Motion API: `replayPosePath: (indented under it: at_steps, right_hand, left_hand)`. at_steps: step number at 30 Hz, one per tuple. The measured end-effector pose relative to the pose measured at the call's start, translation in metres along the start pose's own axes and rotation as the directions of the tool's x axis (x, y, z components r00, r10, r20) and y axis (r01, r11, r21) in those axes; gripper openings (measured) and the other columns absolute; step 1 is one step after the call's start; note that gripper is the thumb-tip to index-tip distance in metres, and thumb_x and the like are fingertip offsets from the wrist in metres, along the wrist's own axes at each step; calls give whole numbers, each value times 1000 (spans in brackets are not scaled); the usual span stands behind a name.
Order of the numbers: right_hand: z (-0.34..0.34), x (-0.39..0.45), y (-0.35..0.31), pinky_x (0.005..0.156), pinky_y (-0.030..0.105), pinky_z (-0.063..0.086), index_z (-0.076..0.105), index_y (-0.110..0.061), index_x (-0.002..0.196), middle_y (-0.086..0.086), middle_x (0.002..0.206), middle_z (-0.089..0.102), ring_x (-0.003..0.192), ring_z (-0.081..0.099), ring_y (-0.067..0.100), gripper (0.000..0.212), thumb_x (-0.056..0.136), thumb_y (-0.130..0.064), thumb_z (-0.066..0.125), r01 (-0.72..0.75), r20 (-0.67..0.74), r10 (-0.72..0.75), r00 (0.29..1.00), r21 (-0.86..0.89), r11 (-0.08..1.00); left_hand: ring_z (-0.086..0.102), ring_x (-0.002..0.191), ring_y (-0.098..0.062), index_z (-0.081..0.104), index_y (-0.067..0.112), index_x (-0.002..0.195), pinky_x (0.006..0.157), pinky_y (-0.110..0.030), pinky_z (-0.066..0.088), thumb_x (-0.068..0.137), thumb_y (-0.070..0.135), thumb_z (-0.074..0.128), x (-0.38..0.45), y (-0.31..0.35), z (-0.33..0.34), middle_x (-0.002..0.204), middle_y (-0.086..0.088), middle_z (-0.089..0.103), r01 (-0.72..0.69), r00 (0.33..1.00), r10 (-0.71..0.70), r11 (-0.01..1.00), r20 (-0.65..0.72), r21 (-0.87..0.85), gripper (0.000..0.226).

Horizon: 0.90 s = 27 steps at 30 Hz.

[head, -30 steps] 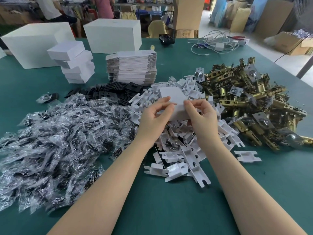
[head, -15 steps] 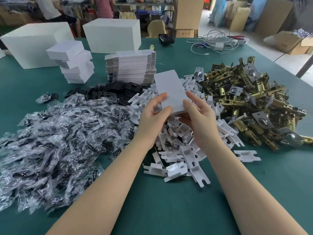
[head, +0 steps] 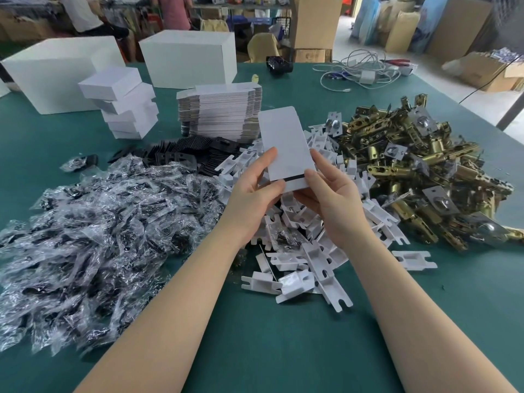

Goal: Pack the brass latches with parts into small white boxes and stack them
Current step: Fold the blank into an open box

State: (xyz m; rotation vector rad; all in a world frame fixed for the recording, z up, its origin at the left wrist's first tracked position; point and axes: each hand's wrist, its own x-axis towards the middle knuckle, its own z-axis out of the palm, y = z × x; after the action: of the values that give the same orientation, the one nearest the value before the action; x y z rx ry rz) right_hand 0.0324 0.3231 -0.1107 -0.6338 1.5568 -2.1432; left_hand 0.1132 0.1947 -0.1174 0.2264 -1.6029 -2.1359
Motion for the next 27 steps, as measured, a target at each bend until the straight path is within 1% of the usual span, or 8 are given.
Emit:
replayPosePath:
  at_steps: [3, 6, 11, 16, 19, 22, 24, 27]
  right_hand:
    - [0, 0, 0, 76, 24, 57, 48, -22, 142, -9, 94, 75, 89, 71, 10, 44, 100, -13, 55, 7, -2, -7, 1000, -5, 1000]
    - [1, 0, 1, 73, 23, 57, 49, -23, 141, -10, 94, 75, 86, 71, 9, 43, 100, -13, 55, 19, -7, -19, 1000, -17, 1000]
    - [3, -2, 3, 70, 22, 57, 52, -32, 133, -9, 101, 75, 86, 73, 12, 38, 99, -14, 56, 57, -36, -59, 998, -63, 996]
    - [0, -1, 7, 69, 23, 58, 49, -21, 142, -8, 100, 76, 84, 74, 14, 43, 100, -15, 55, 78, -71, -84, 994, -91, 993]
    - [1, 0, 12, 70, 25, 59, 49, -21, 143, -8, 94, 76, 86, 74, 15, 44, 100, -16, 56, 62, -91, -72, 993, -112, 992]
    - [4, 0, 14, 78, 36, 61, 52, -28, 139, -4, 101, 75, 94, 73, 24, 42, 99, -19, 58, 61, -97, -74, 993, -133, 989]
    - [5, -1, 15, 80, 40, 61, 56, -42, 128, 2, 116, 71, 98, 72, 27, 38, 98, -20, 59, 71, -84, -84, 993, -147, 987]
    - [6, -2, 14, 79, 35, 61, 55, -51, 119, 5, 128, 66, 102, 71, 23, 39, 98, -19, 60, 93, -64, -105, 992, -173, 981]
  left_hand:
    - [65, 115, -17, 68, 51, 115, 85, -26, 56, 69, 25, 76, 0, -1, 0, 128, 9, 65, -23, 1000, 23, 1000, 9, 0, 53]
    - [66, 115, -16, 69, 50, 114, 86, -27, 56, 68, 25, 76, 1, -2, 0, 121, 13, 69, -29, 1000, 29, 1000, -7, -9, 54]
    - [65, 116, -14, 68, 52, 113, 87, -25, 54, 80, 18, 70, -1, 0, 2, 131, 11, 62, -48, 998, 49, 998, -34, 29, 48]
    - [60, 114, 7, 56, 49, 124, 83, -13, 52, 91, 26, 65, -6, 4, 3, 137, 22, 51, -120, 993, 115, 971, 38, 209, 42]
    - [62, 111, 6, 54, 44, 127, 83, -13, 51, 92, 18, 69, -6, 2, 1, 144, 13, 47, -122, 992, 114, 968, 47, 221, 46]
    - [63, 108, 4, 60, 44, 123, 81, -14, 52, 92, 12, 68, -6, 1, 1, 140, 12, 53, -104, 994, 106, 975, 1, 197, 45]
    - [65, 106, 2, 63, 44, 119, 80, -15, 53, 91, 10, 67, -5, 0, 1, 130, 16, 59, -80, 996, 85, 984, -26, 156, 44]
    - [66, 111, -5, 65, 45, 115, 82, -18, 54, 82, 12, 66, -3, 0, 2, 130, 14, 62, -18, 999, 21, 997, -43, 80, 47]
